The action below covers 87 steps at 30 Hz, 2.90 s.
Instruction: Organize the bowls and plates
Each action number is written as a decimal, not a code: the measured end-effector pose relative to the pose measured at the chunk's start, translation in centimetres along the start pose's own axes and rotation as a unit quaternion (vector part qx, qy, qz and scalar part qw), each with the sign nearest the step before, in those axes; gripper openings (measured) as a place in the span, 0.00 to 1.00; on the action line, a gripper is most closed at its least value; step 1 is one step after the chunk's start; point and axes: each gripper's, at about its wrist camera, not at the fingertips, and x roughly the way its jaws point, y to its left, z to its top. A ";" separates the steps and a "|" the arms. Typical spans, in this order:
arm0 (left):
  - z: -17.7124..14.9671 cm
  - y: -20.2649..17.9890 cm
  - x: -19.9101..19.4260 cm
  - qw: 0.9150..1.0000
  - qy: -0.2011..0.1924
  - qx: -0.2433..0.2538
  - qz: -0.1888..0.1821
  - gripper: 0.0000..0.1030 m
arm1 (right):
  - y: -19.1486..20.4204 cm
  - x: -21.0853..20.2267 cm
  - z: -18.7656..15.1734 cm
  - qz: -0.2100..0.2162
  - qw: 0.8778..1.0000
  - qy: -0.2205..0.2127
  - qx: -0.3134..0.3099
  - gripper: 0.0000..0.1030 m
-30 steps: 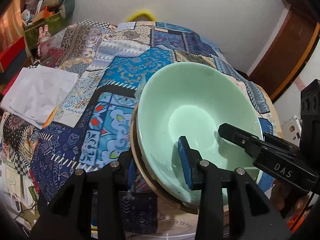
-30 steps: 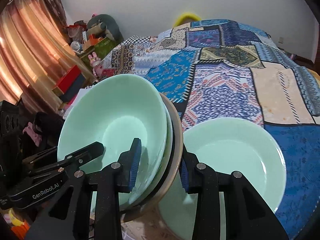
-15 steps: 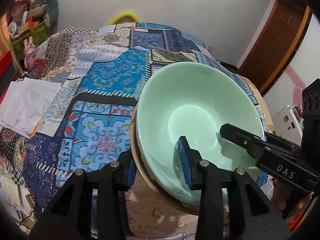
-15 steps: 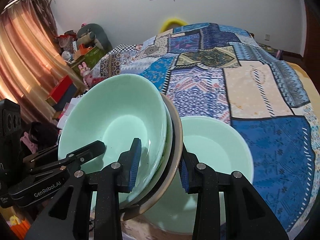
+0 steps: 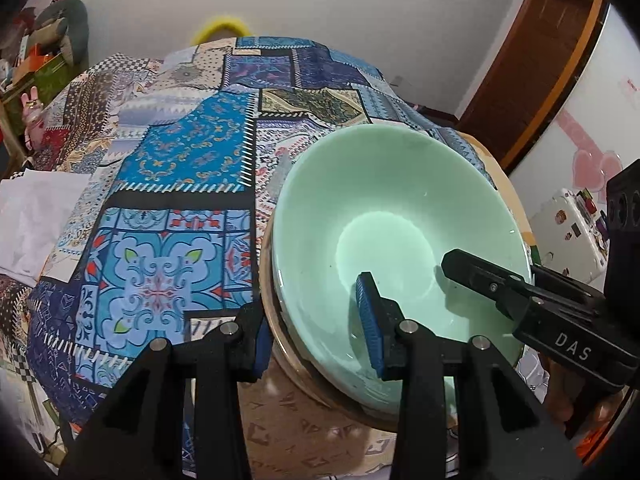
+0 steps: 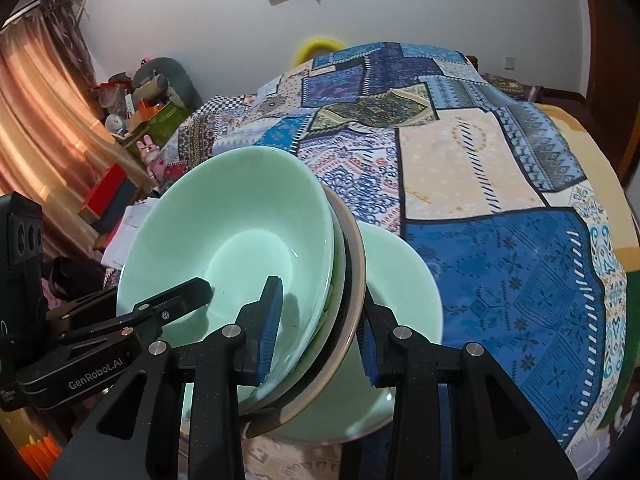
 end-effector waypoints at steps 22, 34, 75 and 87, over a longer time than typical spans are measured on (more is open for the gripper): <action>-0.9 -0.7 4.2 0.999 0.048 0.000 0.000 0.37 | -2.2 2.1 -1.1 -0.004 0.999 0.028 0.031 0.31; -1.2 -0.5 4.2 0.999 0.045 0.000 -0.004 0.37 | -2.3 2.1 -1.6 0.002 0.999 0.027 0.017 0.33; -4.4 -5.3 -20.9 0.938 -0.337 0.064 0.044 1.00 | 5.9 -19.9 -3.7 -0.016 0.950 -0.295 -0.102 1.00; -5.0 -5.3 -21.4 0.937 -0.343 0.059 0.040 1.00 | 6.4 -19.9 -3.9 -0.013 0.948 -0.298 -0.113 1.00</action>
